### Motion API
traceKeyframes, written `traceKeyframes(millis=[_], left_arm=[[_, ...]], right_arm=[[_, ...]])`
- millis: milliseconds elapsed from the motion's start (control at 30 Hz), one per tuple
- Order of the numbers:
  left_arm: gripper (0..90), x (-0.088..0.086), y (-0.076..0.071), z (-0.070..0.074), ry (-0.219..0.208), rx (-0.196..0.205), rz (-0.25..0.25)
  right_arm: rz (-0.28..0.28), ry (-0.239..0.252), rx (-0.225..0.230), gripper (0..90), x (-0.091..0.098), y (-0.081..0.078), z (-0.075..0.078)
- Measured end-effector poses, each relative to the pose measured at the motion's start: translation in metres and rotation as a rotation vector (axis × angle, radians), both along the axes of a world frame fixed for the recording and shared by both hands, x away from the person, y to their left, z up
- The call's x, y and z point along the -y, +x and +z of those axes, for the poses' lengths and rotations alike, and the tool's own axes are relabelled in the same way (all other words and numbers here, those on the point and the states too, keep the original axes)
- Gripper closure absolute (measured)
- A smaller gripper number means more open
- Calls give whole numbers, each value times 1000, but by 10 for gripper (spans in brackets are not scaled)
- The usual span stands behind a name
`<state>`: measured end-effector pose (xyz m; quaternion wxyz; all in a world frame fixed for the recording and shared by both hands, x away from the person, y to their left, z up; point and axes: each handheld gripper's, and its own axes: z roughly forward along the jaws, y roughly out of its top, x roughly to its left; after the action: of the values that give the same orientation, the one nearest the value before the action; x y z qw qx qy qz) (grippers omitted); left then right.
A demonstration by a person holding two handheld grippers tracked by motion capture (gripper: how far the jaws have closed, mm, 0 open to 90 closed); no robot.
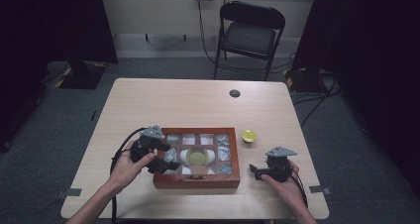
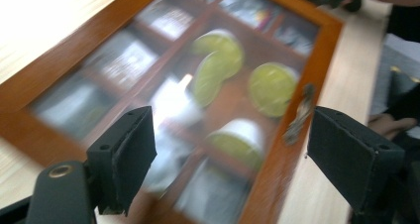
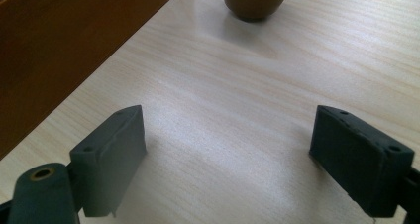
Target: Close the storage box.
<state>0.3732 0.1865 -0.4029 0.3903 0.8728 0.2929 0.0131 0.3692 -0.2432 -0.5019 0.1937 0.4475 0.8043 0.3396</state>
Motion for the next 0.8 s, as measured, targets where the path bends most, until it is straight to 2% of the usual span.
traceKeyframes(millis=[100,267,400,433,500,633,733,767,800], left_arm=[[196,-14,1,-5,15,-11,58],[199,-40,0,-18,50,3,142],[197,-64,2,-34,125,-10,225],[197,-64,2,-34,125,-10,225],[197,-78,4,-47,164,-10,288],[203,-91,7,-72,285,-2,337],[222,-98,9,-84,286,-27,369],[170,-99,9,-85,281,-20,379],[154,-101,8,-87,265,-14,393]], right_arm=[[0,0,0,131,0,0,0],[-24,-2,0,131,2,0,0],[-44,-3,1,131,3,0,0],[-44,-3,1,131,3,0,0],[-48,-3,0,131,3,0,0],[-57,-3,1,131,4,0,0],[-66,-3,0,131,4,-1,0],[-70,-3,-1,131,4,-1,0],[-72,-3,0,131,4,-1,0]])
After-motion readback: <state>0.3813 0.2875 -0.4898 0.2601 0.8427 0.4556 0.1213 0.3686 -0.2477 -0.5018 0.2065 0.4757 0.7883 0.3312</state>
